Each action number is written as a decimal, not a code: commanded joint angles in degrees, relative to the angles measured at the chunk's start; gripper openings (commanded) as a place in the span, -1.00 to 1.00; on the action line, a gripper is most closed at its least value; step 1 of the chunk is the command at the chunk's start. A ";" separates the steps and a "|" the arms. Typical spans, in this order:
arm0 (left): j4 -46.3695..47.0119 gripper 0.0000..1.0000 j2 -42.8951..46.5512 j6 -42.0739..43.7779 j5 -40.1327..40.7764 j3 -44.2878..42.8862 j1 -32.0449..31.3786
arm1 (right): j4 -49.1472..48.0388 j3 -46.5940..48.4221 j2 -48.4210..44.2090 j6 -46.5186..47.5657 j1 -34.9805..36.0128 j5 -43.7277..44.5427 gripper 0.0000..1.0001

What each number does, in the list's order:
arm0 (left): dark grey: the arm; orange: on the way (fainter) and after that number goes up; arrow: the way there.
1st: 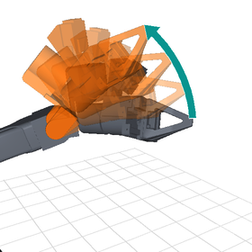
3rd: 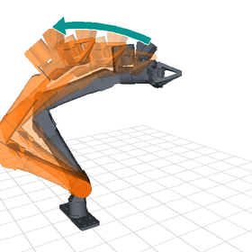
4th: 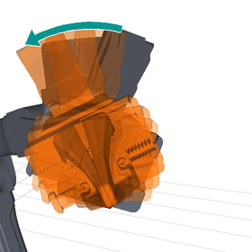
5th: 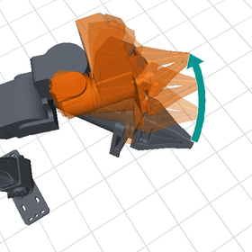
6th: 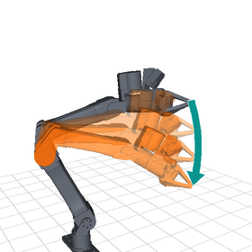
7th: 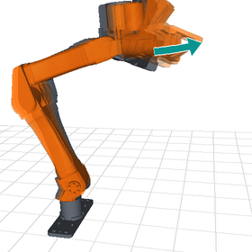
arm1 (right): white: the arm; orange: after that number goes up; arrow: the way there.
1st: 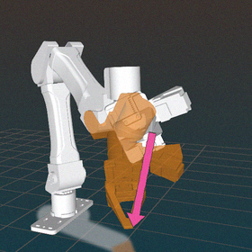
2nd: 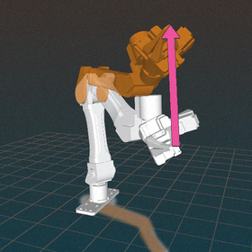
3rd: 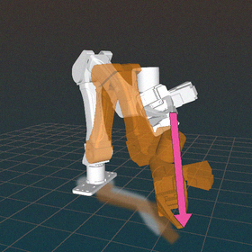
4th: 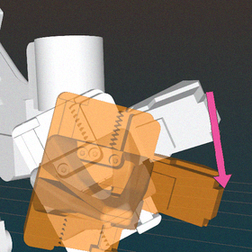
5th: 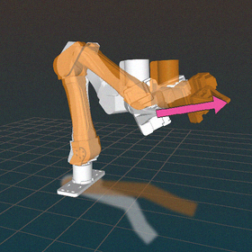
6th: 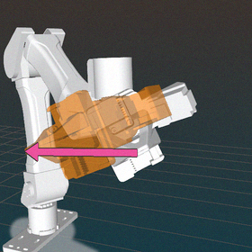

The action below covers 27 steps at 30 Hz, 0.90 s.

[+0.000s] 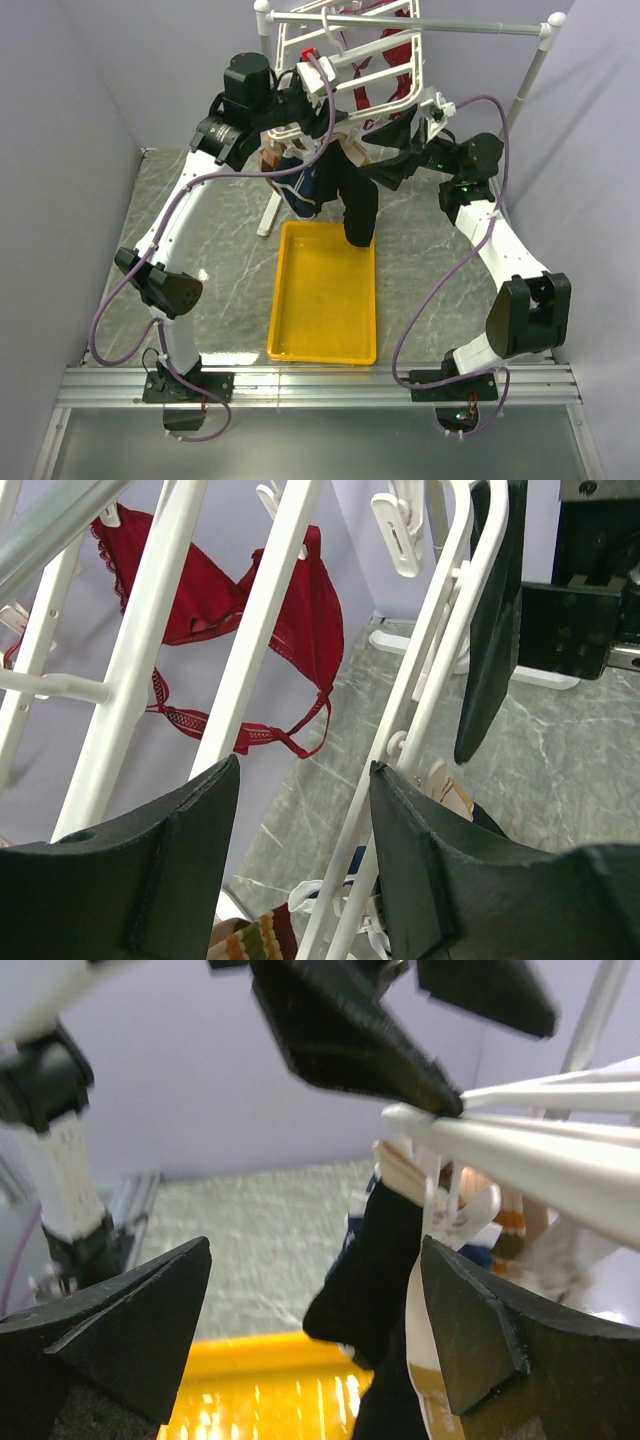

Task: Clip the underwear to the hanger

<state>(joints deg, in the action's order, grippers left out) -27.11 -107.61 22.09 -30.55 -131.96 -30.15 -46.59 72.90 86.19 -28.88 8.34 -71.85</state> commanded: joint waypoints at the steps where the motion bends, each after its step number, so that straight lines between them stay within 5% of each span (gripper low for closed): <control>1: 1.89 0.21 1.35 -1.43 0.13 -2.07 0.09 | -14.41 -0.83 -0.76 -12.60 -0.34 6.01 0.85; 14: 1.98 0.22 1.00 -1.43 0.58 -2.16 0.18 | -15.73 -2.24 -4.80 -8.04 -0.69 12.35 0.86; 22: 2.50 0.22 1.18 -1.96 1.01 -1.81 0.36 | -14.86 -2.68 -7.35 -3.11 -0.78 4.98 0.87; 27: 2.94 0.22 1.79 -3.27 0.93 -1.11 0.97 | -4.25 1.00 -8.06 0.57 -1.74 -0.29 0.87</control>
<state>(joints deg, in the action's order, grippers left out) -27.07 -107.61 21.04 -30.09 -132.14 -29.78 -57.17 70.11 79.68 -32.05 7.57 -67.46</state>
